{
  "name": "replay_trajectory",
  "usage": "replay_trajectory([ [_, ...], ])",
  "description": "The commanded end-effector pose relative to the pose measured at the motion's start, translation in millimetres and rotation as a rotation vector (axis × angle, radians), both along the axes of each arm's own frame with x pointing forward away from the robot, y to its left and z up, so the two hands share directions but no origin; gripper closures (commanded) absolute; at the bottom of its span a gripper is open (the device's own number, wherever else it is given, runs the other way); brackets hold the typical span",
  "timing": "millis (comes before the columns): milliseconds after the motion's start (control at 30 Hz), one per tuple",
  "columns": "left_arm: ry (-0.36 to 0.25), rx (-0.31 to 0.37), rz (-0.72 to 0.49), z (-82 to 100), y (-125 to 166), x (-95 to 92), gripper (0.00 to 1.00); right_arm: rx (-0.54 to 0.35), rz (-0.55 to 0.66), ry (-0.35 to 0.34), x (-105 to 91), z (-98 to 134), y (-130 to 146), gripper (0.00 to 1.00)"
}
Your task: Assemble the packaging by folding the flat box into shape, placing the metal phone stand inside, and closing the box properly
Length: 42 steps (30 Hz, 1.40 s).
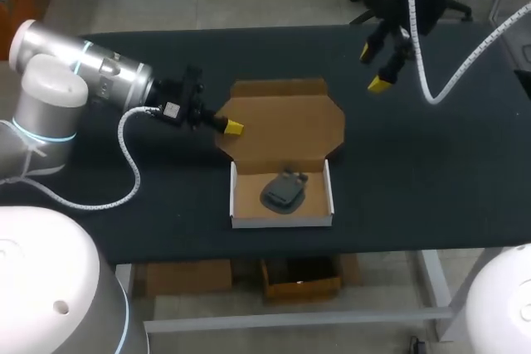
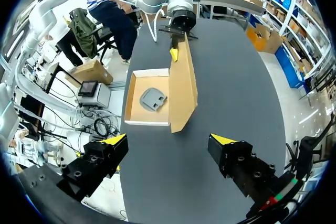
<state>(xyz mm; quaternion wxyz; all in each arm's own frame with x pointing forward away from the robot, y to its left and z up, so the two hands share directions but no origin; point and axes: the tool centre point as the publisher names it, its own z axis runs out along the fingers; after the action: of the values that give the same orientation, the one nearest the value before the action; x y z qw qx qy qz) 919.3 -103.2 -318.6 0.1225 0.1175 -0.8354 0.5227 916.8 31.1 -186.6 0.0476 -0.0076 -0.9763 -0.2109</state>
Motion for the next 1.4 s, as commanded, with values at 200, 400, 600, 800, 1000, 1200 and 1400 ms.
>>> replay_trajectory([
  [200,-0.089,0.002,0.078,4.3,-1.5,-8.4,1.00,-0.004,0.006,0.005,1.8,2.7,0.8,0.00],
  [400,-0.135,-0.011,0.099,7.8,-0.7,-6.0,1.00,-0.002,0.004,0.005,2.0,3.0,-0.1,0.00],
  [600,-0.179,-0.022,0.103,8.8,-0.9,-5.3,1.00,-0.001,0.003,0.006,2.0,2.8,-0.7,0.00],
  [800,-0.240,-0.011,0.088,8.8,-2.9,-6.6,1.00,0.000,0.003,0.007,1.9,2.6,-1.4,0.00],
  [1000,-0.304,-0.003,0.064,7.0,-6.0,-10.3,1.00,0.002,0.003,0.007,1.8,2.4,-1.6,0.00],
  [1200,-0.349,-0.013,0.056,4.5,-4.9,-16.5,1.00,0.002,0.007,0.006,1.8,2.7,-0.3,0.00],
  [1400,-0.381,-0.012,0.041,4.6,-4.7,-22.4,1.00,0.001,0.012,0.008,2.4,2.6,1.9,0.00],
])
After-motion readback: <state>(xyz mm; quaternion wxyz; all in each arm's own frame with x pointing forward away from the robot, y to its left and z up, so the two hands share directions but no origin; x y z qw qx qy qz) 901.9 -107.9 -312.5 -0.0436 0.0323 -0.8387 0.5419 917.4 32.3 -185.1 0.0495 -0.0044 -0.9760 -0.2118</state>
